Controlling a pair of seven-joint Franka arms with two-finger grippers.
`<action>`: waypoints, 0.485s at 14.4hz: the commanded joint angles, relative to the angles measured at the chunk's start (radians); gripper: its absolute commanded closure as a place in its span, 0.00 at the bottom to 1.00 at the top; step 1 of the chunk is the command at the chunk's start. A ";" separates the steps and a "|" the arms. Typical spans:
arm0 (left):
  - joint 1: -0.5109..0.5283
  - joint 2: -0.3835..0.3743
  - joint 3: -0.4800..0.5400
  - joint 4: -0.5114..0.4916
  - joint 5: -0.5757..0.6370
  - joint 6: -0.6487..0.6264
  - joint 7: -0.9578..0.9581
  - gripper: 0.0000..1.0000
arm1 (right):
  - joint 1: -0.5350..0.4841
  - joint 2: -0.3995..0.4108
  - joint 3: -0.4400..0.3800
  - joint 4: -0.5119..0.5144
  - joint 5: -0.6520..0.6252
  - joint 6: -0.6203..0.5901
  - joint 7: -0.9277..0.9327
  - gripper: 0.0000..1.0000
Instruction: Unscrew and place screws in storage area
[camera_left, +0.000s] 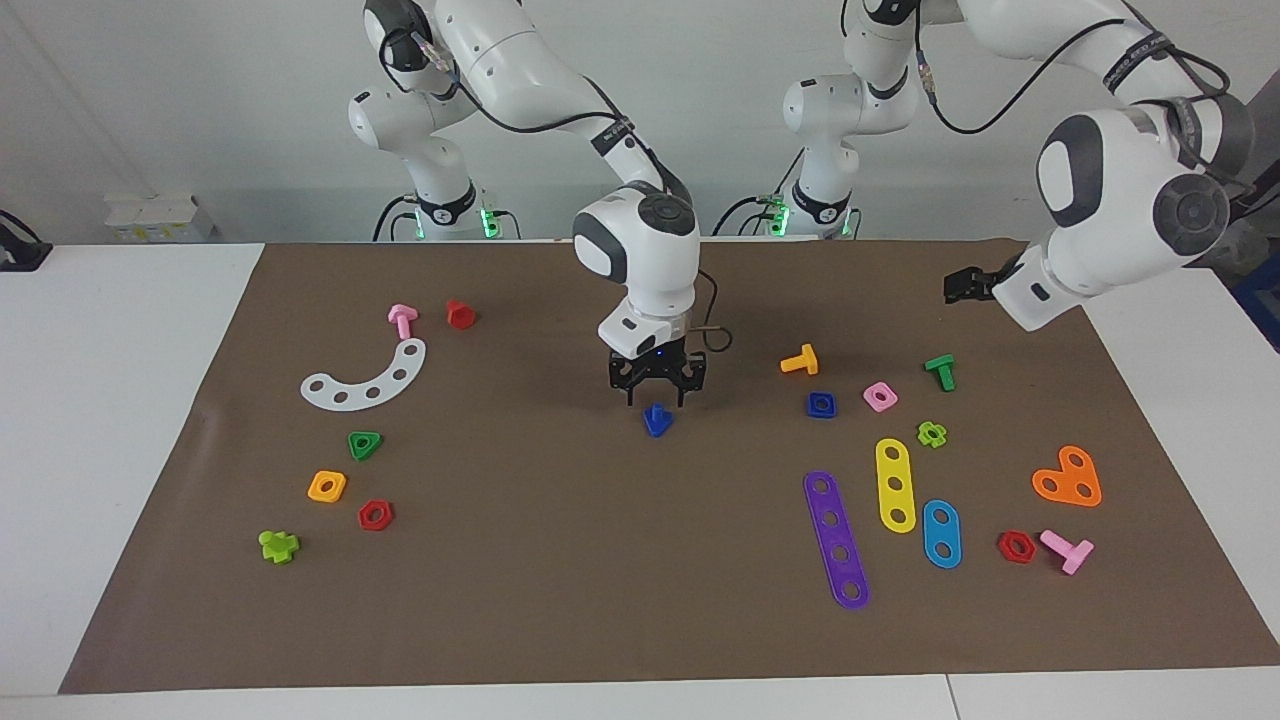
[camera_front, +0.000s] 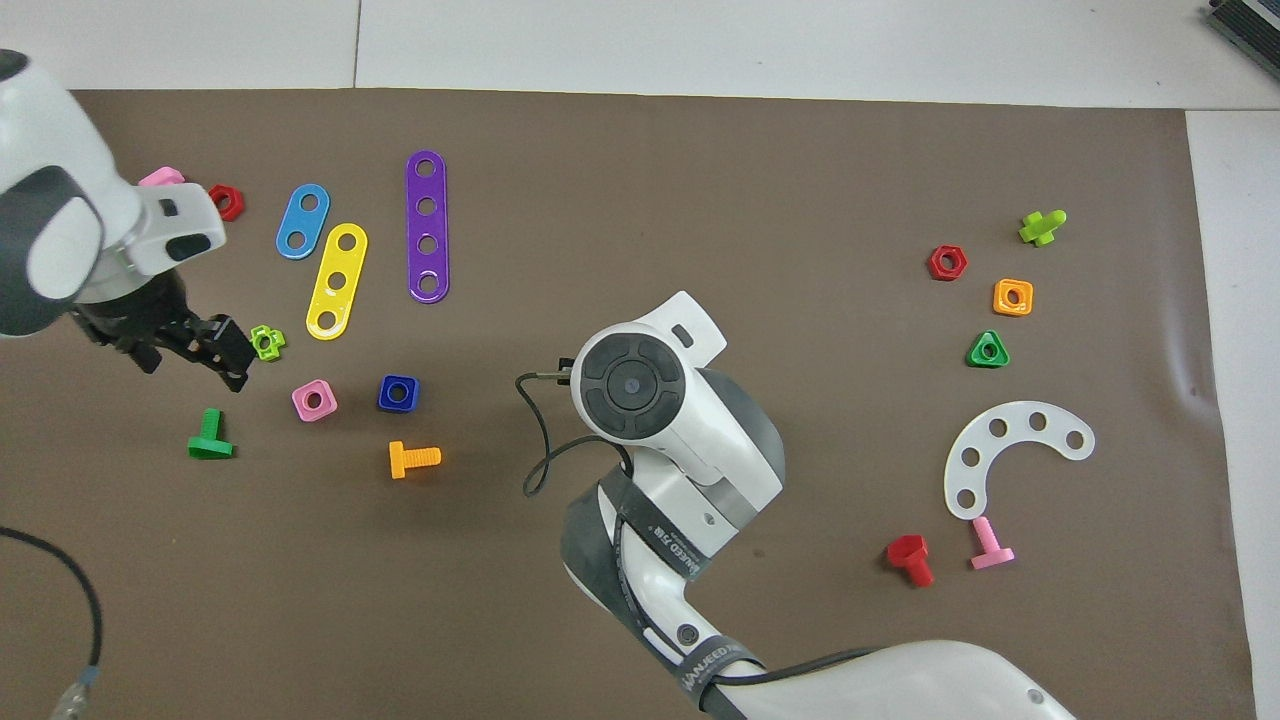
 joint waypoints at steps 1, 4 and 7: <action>0.000 -0.132 -0.007 -0.048 0.016 -0.033 -0.034 0.00 | 0.005 0.013 -0.003 0.015 -0.028 0.011 0.027 0.26; 0.000 -0.215 -0.007 -0.035 0.009 0.010 -0.043 0.00 | 0.005 0.013 -0.003 0.015 -0.029 0.011 0.027 0.36; -0.011 -0.231 -0.009 -0.032 0.007 0.169 -0.046 0.00 | 0.005 0.013 -0.003 0.017 -0.031 0.013 0.027 0.57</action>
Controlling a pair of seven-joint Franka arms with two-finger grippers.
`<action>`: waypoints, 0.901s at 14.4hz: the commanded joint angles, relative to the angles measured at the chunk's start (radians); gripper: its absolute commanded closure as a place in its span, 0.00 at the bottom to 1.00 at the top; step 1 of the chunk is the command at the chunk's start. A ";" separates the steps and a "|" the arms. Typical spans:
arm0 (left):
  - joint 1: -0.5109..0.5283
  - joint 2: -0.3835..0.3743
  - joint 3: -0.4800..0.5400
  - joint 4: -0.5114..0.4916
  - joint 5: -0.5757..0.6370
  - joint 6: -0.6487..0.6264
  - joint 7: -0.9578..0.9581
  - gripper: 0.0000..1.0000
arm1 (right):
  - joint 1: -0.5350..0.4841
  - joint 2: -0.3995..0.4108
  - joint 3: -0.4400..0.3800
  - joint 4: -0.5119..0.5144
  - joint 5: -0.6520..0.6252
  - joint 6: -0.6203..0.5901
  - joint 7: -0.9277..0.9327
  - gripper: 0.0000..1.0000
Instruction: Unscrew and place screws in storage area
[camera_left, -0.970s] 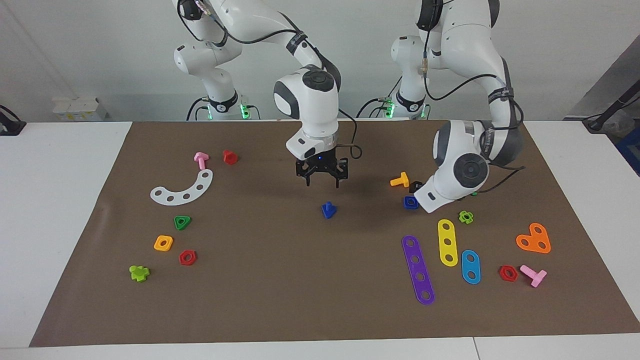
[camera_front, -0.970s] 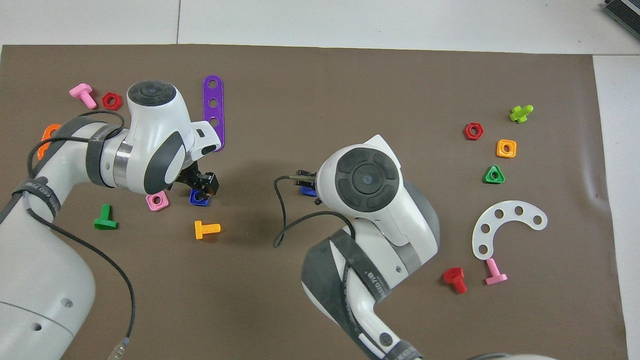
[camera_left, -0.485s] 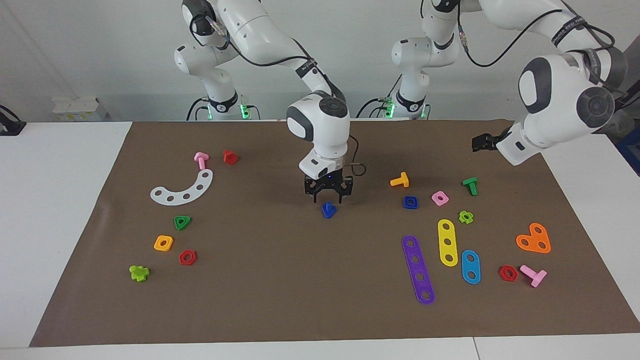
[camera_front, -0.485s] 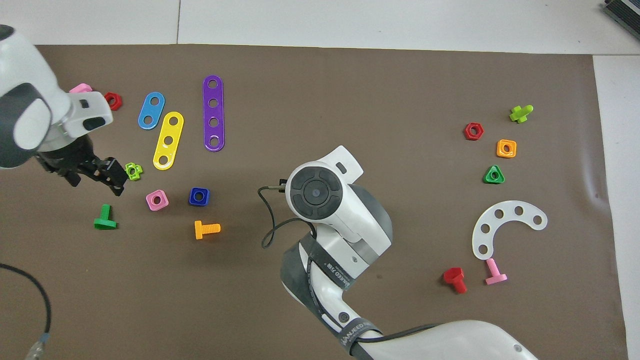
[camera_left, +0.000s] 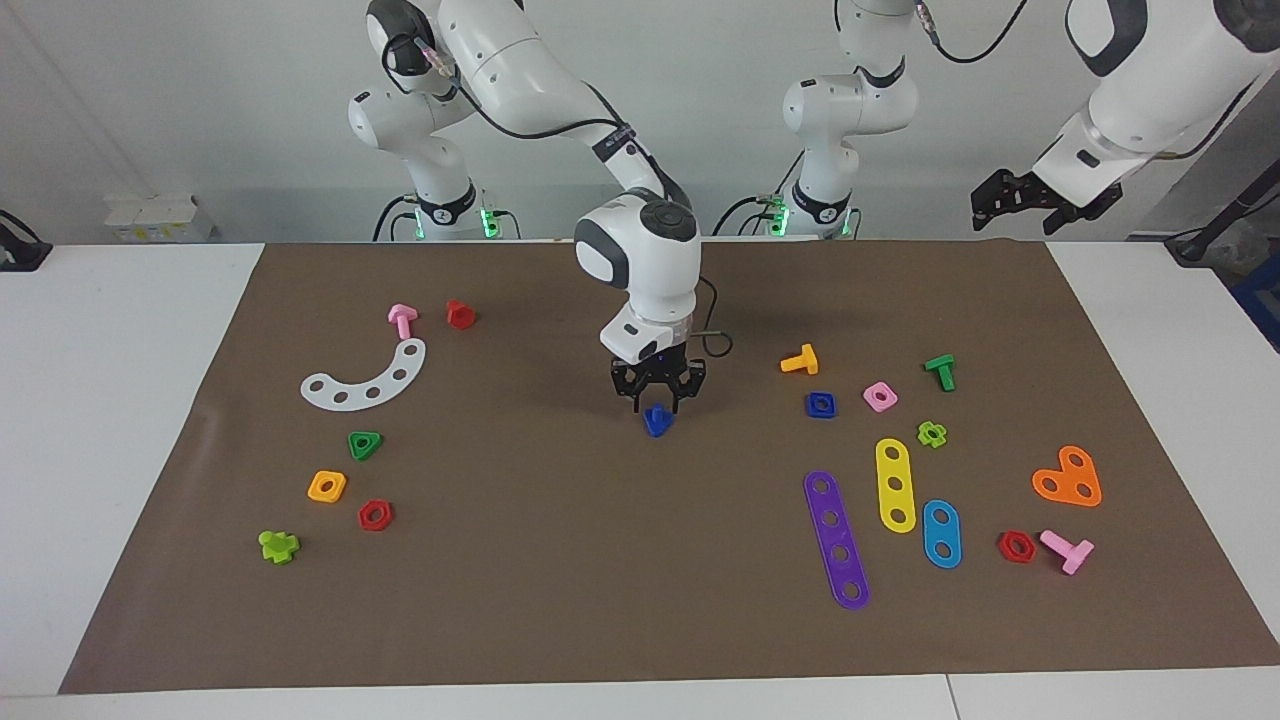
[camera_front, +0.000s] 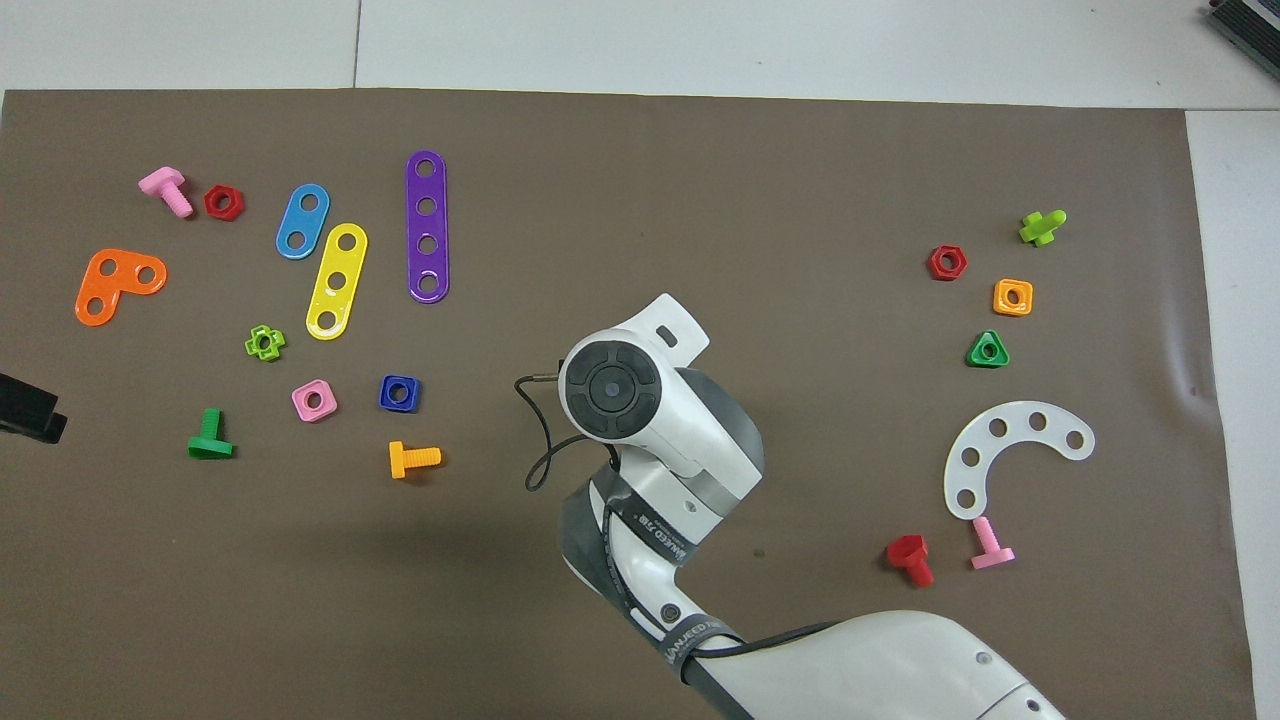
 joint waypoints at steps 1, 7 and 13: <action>-0.009 -0.009 -0.005 -0.036 0.005 0.159 -0.018 0.00 | 0.002 0.007 -0.003 0.011 -0.034 0.014 0.028 0.61; -0.009 -0.035 -0.007 -0.134 -0.053 0.385 -0.107 0.00 | -0.001 0.007 -0.003 0.009 -0.042 0.020 0.028 0.88; -0.007 -0.040 -0.007 -0.130 -0.053 0.369 -0.101 0.00 | -0.125 -0.159 -0.006 -0.115 -0.040 0.004 0.001 1.00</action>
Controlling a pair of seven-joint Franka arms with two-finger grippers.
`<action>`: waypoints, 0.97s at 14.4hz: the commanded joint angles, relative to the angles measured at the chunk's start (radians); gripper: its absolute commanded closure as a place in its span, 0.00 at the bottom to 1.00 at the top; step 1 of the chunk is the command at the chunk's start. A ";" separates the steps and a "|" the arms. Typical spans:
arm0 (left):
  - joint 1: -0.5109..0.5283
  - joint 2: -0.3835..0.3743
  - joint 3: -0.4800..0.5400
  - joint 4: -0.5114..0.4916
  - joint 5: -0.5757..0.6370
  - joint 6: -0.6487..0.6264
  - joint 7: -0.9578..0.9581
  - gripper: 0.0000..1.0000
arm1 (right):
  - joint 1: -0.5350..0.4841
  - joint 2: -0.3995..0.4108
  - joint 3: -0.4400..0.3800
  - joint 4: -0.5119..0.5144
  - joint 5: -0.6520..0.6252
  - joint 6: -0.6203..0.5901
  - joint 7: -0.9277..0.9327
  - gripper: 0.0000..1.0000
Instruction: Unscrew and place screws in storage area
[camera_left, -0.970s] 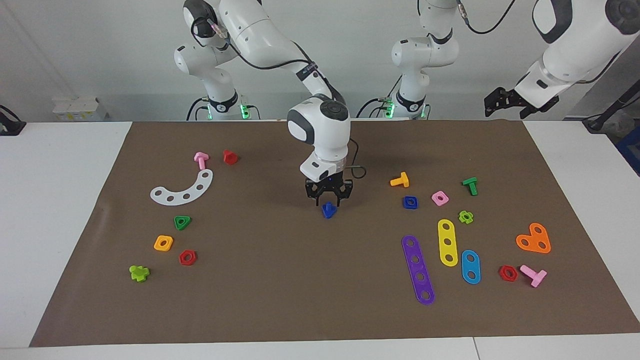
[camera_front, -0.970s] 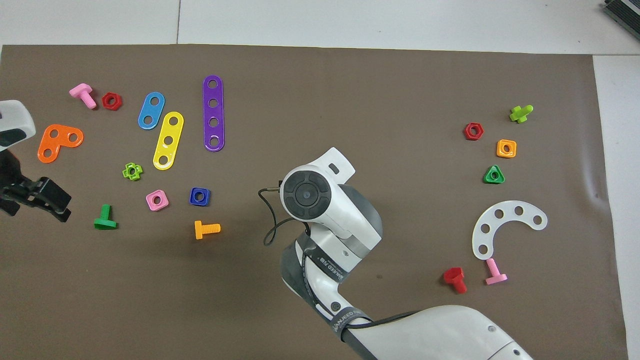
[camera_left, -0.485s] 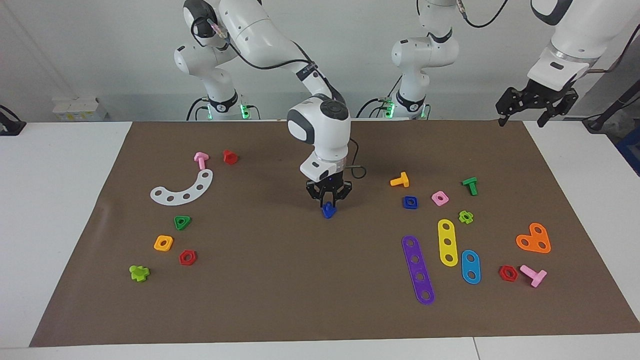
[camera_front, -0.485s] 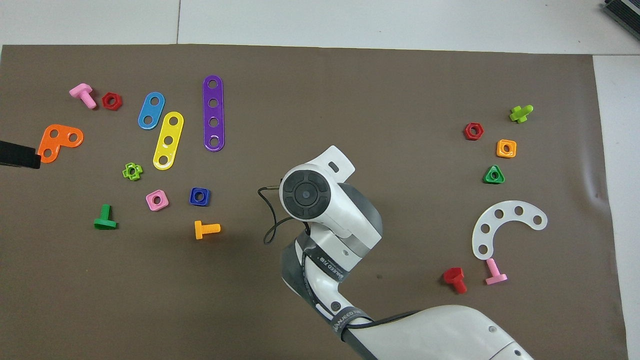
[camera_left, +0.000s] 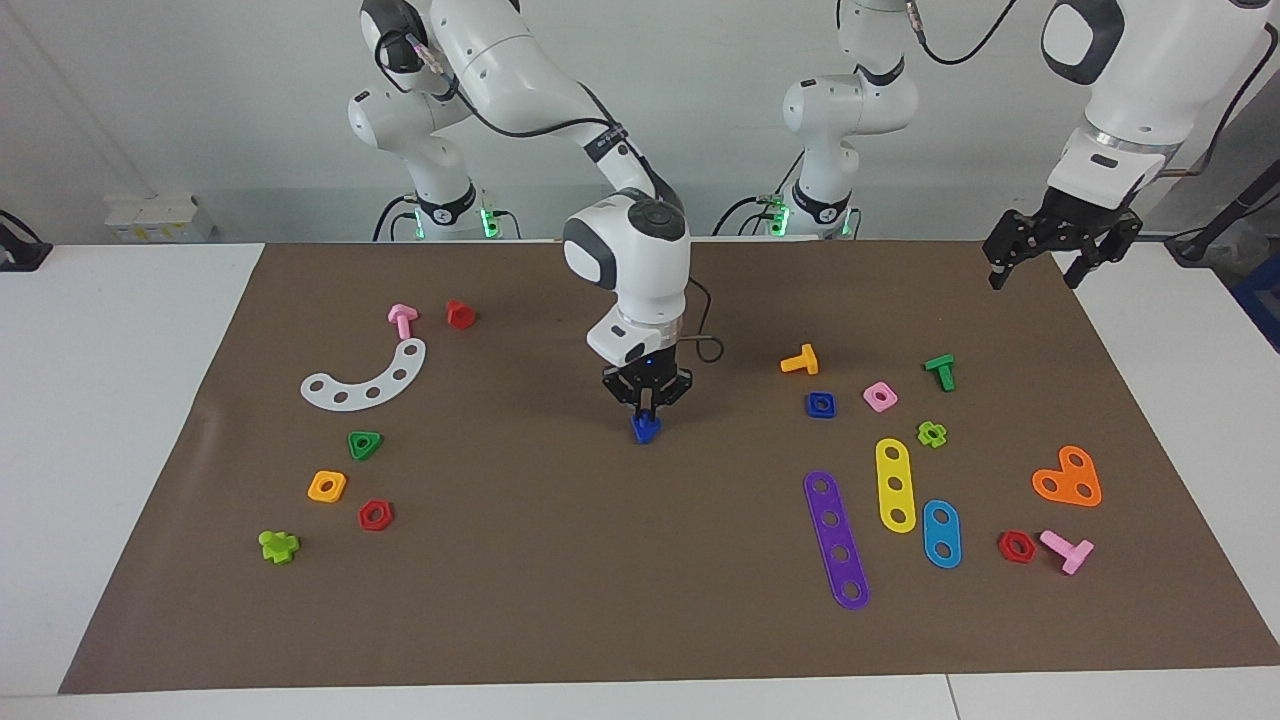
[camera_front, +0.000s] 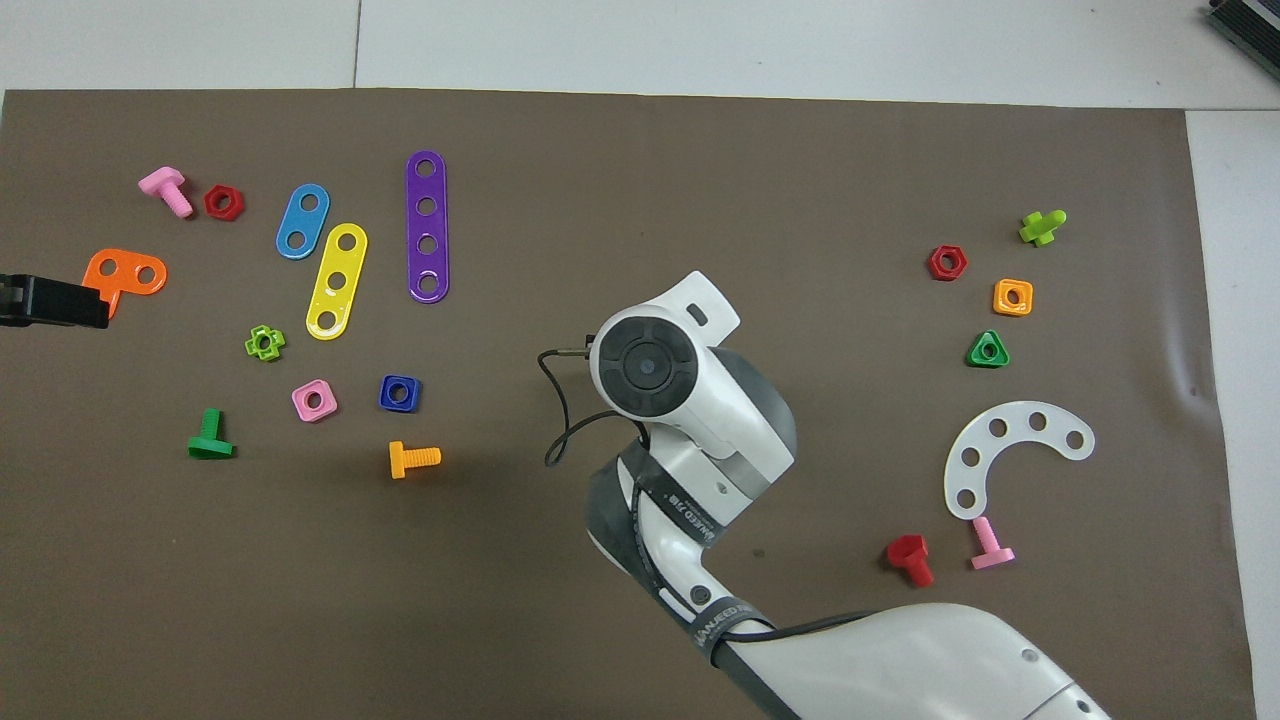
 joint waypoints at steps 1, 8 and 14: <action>-0.002 -0.020 0.004 0.020 -0.013 -0.033 -0.010 0.00 | -0.120 -0.163 0.012 -0.156 -0.026 0.007 -0.010 1.00; -0.007 0.130 0.001 0.346 -0.010 -0.246 -0.007 0.00 | -0.376 -0.219 0.015 -0.245 -0.011 0.019 -0.278 1.00; -0.001 0.154 0.007 0.346 -0.045 -0.211 -0.002 0.00 | -0.481 -0.236 0.015 -0.351 0.009 0.093 -0.400 1.00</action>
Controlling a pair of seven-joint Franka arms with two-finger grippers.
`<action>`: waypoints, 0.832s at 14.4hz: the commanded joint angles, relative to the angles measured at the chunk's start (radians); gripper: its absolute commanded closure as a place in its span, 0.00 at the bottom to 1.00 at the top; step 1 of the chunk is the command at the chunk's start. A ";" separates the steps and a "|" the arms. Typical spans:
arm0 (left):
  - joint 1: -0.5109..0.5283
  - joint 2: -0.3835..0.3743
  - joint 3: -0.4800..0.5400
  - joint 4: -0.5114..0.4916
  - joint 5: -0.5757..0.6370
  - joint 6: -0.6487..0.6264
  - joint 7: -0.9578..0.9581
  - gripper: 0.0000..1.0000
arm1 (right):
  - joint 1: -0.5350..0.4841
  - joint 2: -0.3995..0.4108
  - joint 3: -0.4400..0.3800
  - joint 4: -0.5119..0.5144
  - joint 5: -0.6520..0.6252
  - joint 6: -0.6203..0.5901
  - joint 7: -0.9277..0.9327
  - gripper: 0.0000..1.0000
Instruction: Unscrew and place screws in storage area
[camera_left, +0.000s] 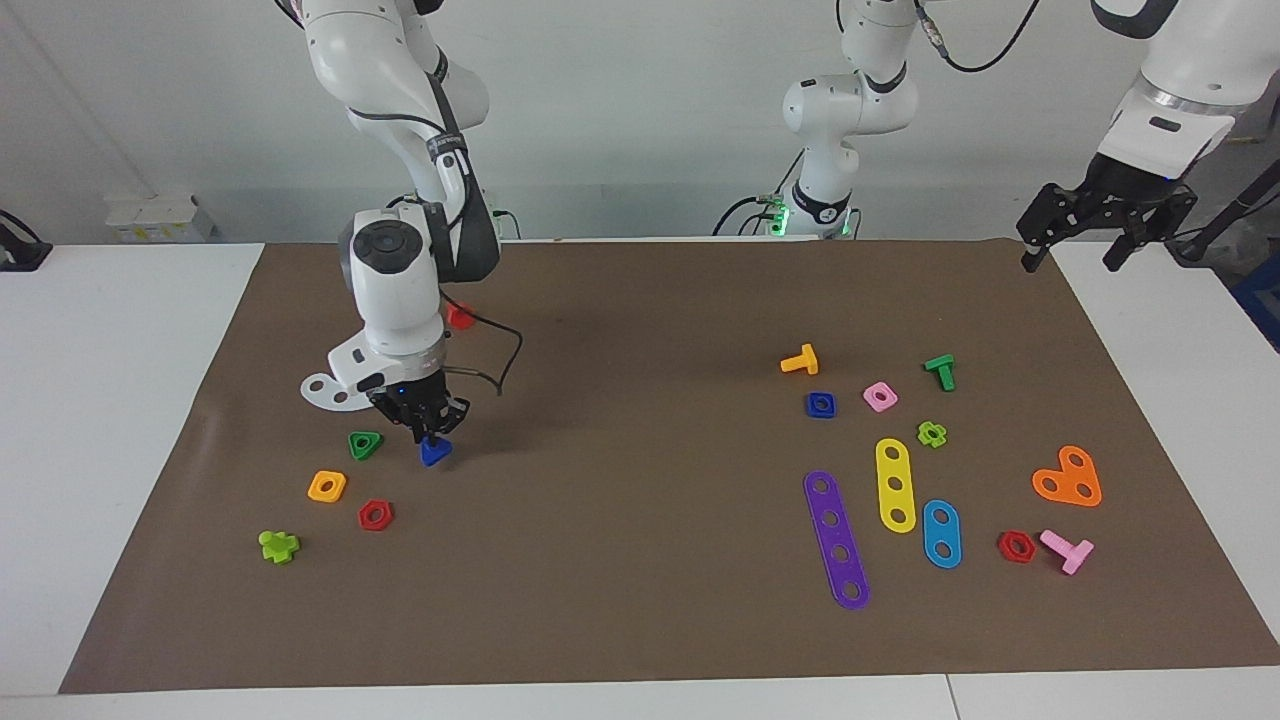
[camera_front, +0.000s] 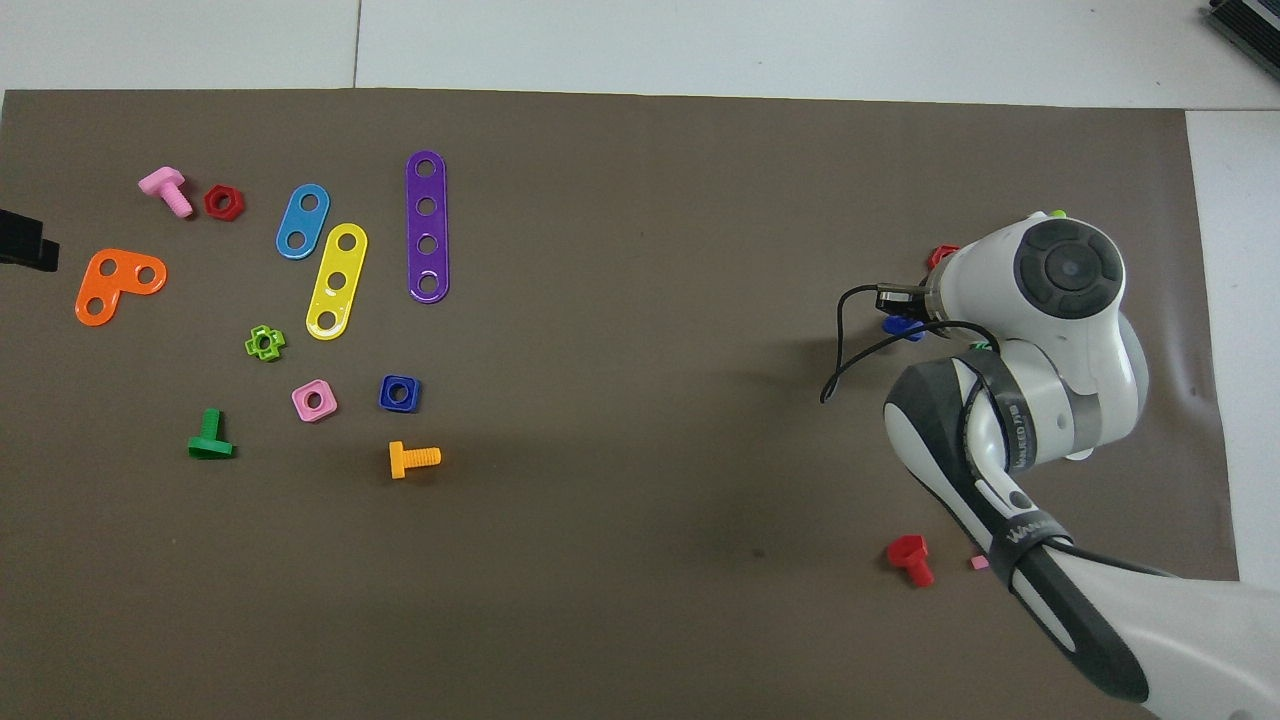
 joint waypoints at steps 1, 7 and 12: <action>0.002 -0.096 0.012 -0.170 -0.037 0.073 0.000 0.00 | -0.037 -0.037 0.017 -0.106 0.012 0.087 -0.039 1.00; -0.002 -0.154 0.012 -0.277 -0.031 0.135 -0.006 0.00 | -0.058 -0.046 0.015 -0.114 0.012 0.094 -0.059 0.19; -0.001 -0.165 0.012 -0.271 -0.027 0.117 -0.006 0.00 | -0.060 -0.095 0.017 0.020 0.016 -0.062 -0.061 0.04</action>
